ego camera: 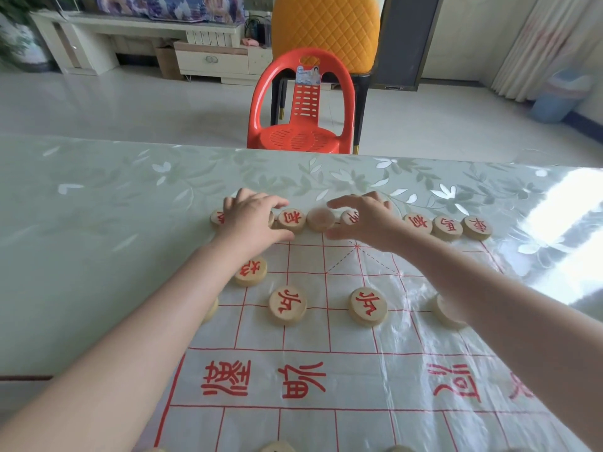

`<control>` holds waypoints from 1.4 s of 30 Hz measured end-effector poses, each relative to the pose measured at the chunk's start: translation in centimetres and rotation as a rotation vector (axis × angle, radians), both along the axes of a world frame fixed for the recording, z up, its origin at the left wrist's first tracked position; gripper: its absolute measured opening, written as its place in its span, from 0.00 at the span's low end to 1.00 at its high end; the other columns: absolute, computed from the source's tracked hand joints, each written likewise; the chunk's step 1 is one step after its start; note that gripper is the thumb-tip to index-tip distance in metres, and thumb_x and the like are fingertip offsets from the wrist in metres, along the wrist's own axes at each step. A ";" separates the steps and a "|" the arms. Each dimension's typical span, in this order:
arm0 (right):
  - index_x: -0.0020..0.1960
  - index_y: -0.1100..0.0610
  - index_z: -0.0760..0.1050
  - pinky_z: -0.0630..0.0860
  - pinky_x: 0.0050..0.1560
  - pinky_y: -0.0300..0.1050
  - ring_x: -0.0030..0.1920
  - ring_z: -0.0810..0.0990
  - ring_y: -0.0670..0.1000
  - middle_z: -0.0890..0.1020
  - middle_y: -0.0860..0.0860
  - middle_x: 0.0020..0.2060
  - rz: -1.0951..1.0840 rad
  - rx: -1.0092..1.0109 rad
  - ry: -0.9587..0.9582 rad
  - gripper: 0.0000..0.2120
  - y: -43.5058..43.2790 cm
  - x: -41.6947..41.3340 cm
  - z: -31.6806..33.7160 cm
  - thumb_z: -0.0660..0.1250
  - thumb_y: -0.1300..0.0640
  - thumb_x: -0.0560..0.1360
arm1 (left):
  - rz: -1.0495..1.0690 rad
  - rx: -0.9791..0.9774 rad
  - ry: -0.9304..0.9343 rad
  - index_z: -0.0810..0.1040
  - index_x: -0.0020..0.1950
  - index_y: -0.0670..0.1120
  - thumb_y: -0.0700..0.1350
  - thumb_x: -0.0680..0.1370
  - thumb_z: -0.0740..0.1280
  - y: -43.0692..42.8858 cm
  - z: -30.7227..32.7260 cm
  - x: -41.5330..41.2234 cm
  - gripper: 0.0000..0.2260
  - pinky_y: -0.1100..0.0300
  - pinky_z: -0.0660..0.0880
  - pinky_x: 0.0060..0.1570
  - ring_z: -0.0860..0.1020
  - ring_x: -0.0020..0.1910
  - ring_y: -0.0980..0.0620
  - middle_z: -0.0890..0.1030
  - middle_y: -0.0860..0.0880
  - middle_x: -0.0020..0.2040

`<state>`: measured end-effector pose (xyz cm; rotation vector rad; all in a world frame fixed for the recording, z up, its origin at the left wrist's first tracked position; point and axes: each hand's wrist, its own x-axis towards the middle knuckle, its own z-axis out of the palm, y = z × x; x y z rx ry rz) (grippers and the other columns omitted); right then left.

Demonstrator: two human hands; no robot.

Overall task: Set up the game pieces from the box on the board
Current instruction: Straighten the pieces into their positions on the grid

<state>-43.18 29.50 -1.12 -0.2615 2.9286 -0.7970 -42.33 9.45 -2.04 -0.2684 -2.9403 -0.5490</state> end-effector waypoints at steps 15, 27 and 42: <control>0.61 0.50 0.74 0.58 0.56 0.49 0.60 0.64 0.54 0.78 0.47 0.56 -0.021 0.064 0.222 0.21 -1.9 -1.1 -2.5 0.68 0.45 0.71 | 0.032 0.024 -0.008 0.75 0.62 0.54 0.55 0.73 0.68 1.6 -0.6 -1.4 0.18 0.56 0.57 0.53 0.64 0.65 0.49 0.77 0.52 0.61; 0.64 0.44 0.71 0.64 0.67 0.54 0.67 0.64 0.56 0.70 0.52 0.60 -0.225 -0.134 0.053 0.25 7.4 0.8 0.0 0.71 0.46 0.68 | -0.019 0.035 0.038 0.71 0.67 0.53 0.54 0.71 0.71 2.8 0.6 -0.2 0.26 0.56 0.57 0.56 0.62 0.67 0.49 0.74 0.52 0.64; 0.62 0.48 0.74 0.57 0.55 0.49 0.60 0.63 0.52 0.78 0.46 0.55 -0.097 0.134 0.173 0.28 7.3 0.1 -1.2 0.69 0.36 0.66 | -0.017 -0.104 0.047 0.74 0.62 0.51 0.66 0.70 0.64 10.8 -0.5 -1.8 0.27 0.52 0.58 0.54 0.64 0.63 0.47 0.77 0.50 0.61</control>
